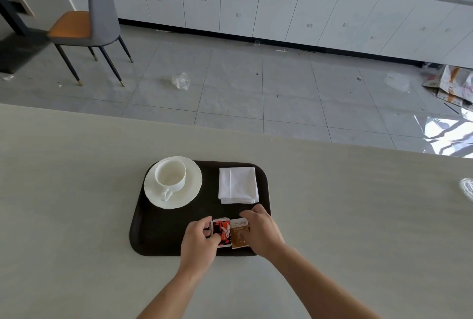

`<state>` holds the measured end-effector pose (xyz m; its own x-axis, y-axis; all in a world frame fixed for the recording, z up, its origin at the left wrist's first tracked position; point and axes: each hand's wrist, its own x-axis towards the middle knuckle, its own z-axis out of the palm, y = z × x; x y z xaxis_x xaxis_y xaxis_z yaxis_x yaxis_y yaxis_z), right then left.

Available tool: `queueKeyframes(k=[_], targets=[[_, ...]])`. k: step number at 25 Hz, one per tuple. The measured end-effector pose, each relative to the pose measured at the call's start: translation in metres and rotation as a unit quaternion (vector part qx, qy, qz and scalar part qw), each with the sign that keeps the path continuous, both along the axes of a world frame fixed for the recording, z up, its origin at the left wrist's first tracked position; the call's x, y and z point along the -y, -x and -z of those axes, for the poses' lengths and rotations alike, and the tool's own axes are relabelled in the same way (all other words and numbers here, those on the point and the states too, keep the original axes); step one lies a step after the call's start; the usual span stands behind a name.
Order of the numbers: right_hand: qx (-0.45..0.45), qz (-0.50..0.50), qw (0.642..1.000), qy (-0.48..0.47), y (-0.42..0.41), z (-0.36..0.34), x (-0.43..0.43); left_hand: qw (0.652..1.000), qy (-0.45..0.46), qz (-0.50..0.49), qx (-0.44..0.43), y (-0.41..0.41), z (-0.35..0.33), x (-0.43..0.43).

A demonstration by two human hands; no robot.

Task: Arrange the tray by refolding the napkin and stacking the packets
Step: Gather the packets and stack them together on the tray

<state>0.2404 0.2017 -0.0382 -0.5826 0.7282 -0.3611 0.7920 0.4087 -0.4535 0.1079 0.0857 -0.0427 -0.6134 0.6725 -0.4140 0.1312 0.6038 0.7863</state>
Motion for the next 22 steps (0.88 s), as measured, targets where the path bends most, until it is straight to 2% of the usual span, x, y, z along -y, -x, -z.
queueKeyframes(k=[7,16,22], targets=[[-0.004,0.075,0.997,-0.009,-0.007,-0.004,0.009,1.000,-0.002,-0.013,0.004,-0.002,0.002,0.001],[-0.016,0.079,0.997,0.016,-0.005,-0.002,0.010,1.000,0.001,0.003,-0.008,0.001,0.004,0.000],[0.007,0.065,0.998,0.007,-0.003,0.000,0.006,0.993,0.030,0.048,-0.103,0.002,0.006,-0.007]])
